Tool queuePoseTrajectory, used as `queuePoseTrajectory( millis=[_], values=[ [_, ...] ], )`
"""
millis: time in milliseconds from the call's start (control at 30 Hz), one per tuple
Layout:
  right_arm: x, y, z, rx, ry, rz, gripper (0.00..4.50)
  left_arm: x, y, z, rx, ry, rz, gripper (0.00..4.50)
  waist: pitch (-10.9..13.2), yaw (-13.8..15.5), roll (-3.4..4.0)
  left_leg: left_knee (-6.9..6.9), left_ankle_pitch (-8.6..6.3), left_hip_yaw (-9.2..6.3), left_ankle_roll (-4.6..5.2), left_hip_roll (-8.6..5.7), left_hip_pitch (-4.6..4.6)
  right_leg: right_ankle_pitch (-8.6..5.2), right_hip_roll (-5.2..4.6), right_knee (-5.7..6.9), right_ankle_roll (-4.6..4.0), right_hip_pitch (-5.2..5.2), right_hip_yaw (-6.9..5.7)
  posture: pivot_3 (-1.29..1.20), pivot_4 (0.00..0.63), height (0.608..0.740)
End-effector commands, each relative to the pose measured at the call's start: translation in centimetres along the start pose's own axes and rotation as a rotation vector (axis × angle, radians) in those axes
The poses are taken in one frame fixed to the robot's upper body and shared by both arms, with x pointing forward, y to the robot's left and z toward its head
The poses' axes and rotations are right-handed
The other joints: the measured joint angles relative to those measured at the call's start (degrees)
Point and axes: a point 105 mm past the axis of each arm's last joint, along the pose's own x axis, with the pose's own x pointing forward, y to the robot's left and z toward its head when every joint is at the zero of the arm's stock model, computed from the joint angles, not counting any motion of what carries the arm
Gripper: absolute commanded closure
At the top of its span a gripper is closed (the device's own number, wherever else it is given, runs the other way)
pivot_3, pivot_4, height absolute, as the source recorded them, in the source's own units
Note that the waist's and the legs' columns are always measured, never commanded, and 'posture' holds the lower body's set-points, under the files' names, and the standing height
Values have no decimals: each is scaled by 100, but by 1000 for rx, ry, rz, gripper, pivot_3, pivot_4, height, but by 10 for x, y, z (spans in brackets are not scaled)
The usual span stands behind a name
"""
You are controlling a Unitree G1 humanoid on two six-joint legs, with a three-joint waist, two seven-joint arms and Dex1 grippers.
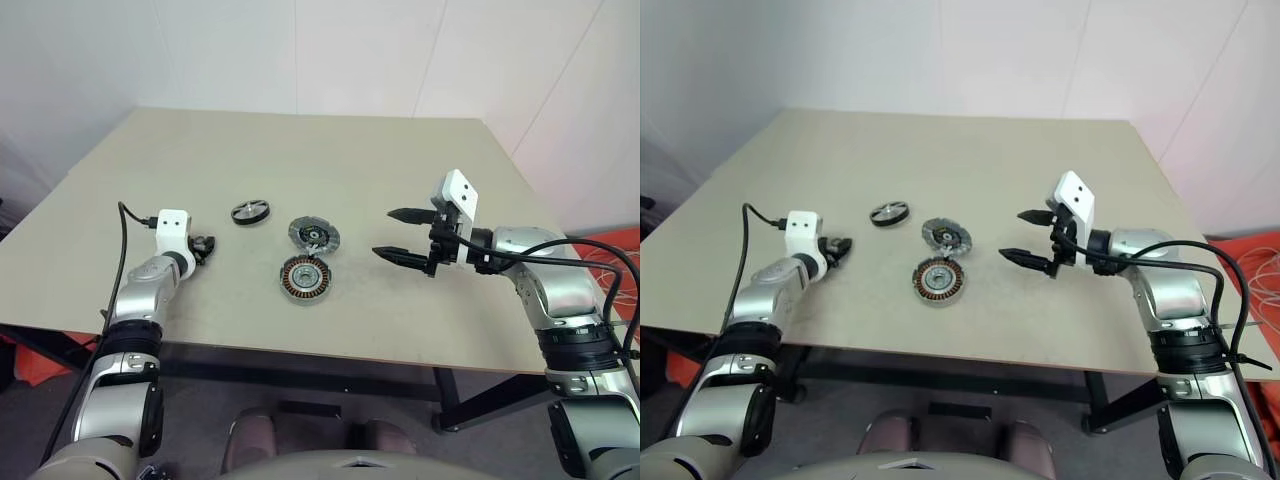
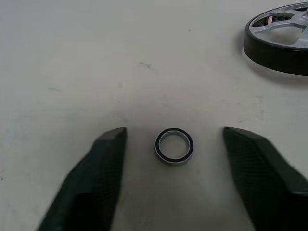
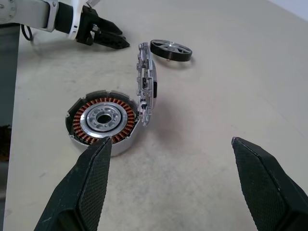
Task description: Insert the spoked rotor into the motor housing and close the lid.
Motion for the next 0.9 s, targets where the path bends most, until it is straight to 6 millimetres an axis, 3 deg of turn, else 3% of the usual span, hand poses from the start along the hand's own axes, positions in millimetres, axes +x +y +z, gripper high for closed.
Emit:
queuePoseTrajectory(
  millis=[33, 167, 500, 600, 767, 900],
  values=[
    [-2, 1, 16, -66, -33, 1, 0, 1, 2, 4, 33, -8, 18, 2515, 0, -1, 0, 0, 0, 0, 0, 1, 0, 0, 0, 0, 0, 0, 0, 0, 0, 740],
    [-3, 1, 15, -66, -30, -2, 0, 1, 2, 3, 30, -5, 18, 3780, -1, -13, 1, -1, 1, 2, -1, 2, 0, -1, 1, 0, 1, 0, 0, 0, 0, 740],
    [-4, -1, 13, -76, -14, -5, 0, -6, 3, 2, 22, -16, 19, 3807, -1, -18, 2, -3, 0, 2, 0, 2, 0, -1, 1, -3, 1, -5, 0, 0, 0, 740],
    [-4, -1, 12, -79, -11, -5, 0, -10, 0, 11, 32, -42, 6, 3807, 0, -17, 2, -6, -2, 2, 2, 2, -2, 0, 1, -7, 0, -7, 0, 0, 0, 740],
    [-5, -2, 10, -78, -7, -9, 0, -22, -27, 35, 117, -79, -161, 3807, 1, -4, 3, -7, -3, 2, 4, 1, -10, 5, 0, -9, -9, -13, -1, 0, 0, 740],
    [-8, -4, 9, -79, 2, -18, 0, -39, -47, 38, 216, -47, -360, 3807, 2, -3, 6, -7, -3, 4, 4, 1, -6, 0, 0, -8, 0, -13, 0, 0, 0, 740]
  ],
)
